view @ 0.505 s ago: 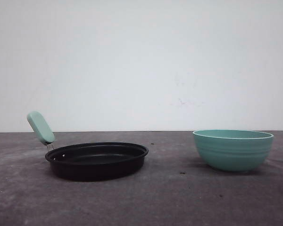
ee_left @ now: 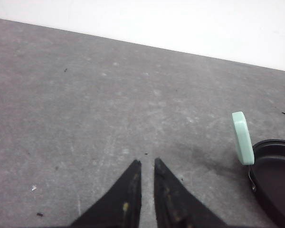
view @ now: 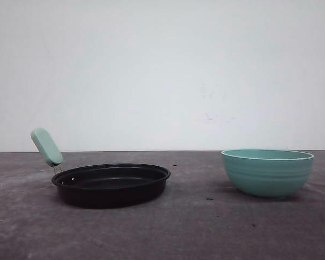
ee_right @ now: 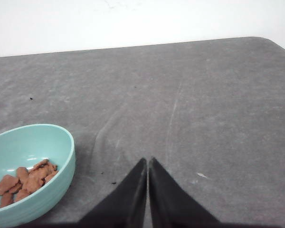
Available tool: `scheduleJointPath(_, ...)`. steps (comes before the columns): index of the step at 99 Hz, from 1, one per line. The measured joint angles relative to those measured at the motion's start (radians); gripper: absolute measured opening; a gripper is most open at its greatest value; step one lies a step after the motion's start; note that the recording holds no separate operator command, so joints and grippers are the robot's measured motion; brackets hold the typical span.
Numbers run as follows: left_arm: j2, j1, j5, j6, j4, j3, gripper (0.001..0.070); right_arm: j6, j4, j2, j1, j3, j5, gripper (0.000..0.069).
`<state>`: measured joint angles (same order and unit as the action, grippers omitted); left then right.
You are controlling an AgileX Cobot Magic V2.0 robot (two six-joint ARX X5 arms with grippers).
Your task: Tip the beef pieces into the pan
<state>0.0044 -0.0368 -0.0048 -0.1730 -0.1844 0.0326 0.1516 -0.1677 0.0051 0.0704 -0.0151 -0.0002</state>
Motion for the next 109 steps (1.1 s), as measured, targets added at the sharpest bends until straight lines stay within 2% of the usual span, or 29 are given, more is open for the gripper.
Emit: scheduleJointPath(109, 0.0, 0.0, 0.0, 0.0, 0.0, 0.0, 0.0022, -0.006, 0.0, 0.0, 0.029, 0.0, 0.0, 0.0005)
